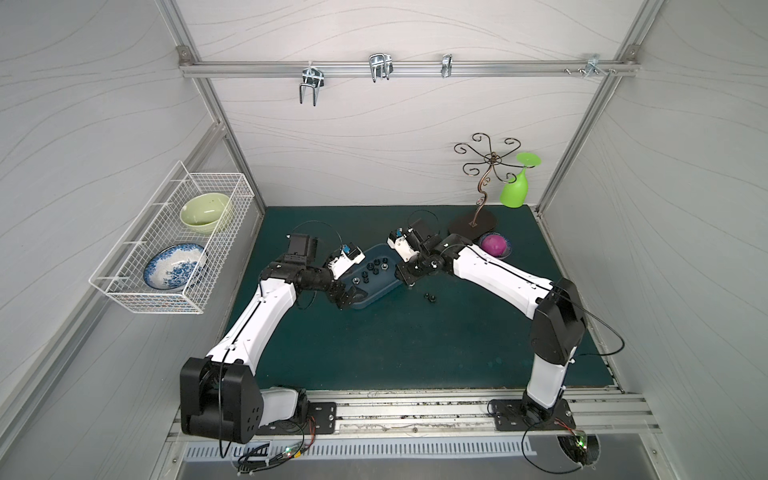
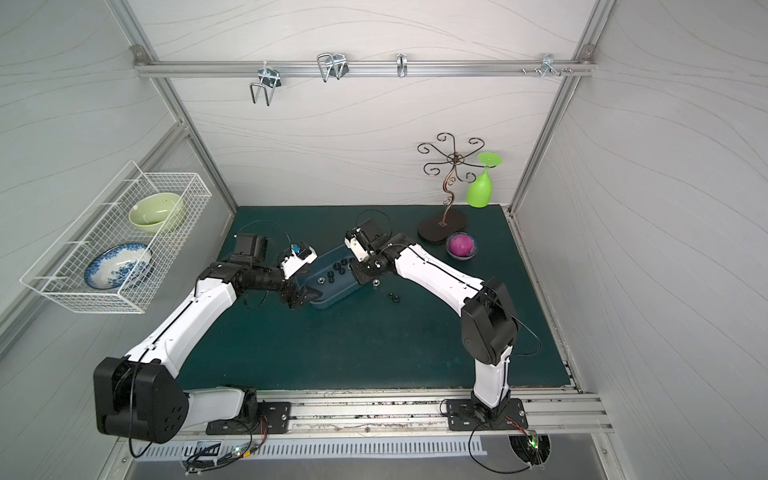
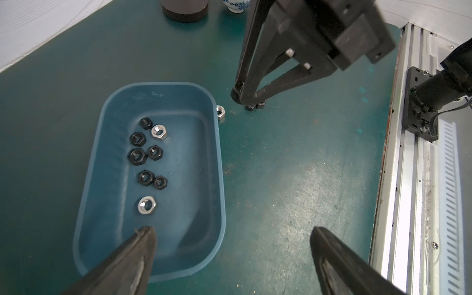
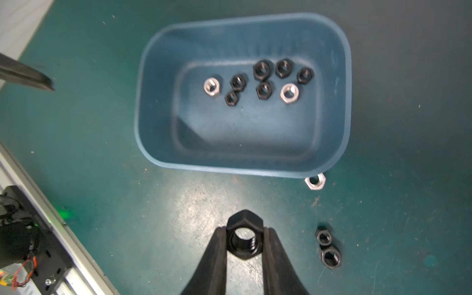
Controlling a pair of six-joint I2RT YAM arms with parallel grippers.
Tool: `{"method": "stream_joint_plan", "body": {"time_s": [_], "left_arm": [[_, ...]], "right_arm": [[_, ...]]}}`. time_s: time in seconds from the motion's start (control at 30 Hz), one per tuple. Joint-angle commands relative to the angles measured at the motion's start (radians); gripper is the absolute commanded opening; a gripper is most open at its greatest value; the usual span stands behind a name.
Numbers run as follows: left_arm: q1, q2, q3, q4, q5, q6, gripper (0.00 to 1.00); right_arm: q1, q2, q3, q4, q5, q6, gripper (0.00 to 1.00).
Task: Put the nuts on the desktop into the storage box
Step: Place the nut in the storage box.
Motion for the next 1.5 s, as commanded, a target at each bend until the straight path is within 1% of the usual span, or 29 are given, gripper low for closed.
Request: {"method": "stream_joint_plan", "body": {"time_s": [0.0, 0.4, 0.57, 0.83, 1.27, 1.47], "left_arm": [[0.031, -0.026, 0.048, -0.044, 0.03, 0.03, 0.99], [0.173, -0.036, 0.077, -0.079, 0.016, 0.02, 0.99], [0.207, -0.014, 0.061, -0.035, -0.003, -0.036, 0.99], [0.209, 0.015, 0.029, 0.021, -0.016, -0.077, 0.99], [0.21, 0.084, -0.003, 0.104, -0.058, -0.05, 0.99], [0.211, 0.11, -0.001, 0.102, -0.05, -0.036, 0.99]], "right_arm": [[0.016, 0.046, 0.071, -0.032, -0.027, -0.01, 0.21], [0.048, 0.238, 0.313, -0.041, -0.092, -0.007, 0.2], [0.06, 0.337, 0.399, -0.017, -0.086, -0.005, 0.2], [0.06, 0.462, 0.494, -0.004, -0.067, -0.005, 0.2], [0.058, 0.573, 0.564, 0.055, -0.039, -0.025, 0.2], [0.056, 0.636, 0.614, 0.091, -0.032, -0.042, 0.19]]}}
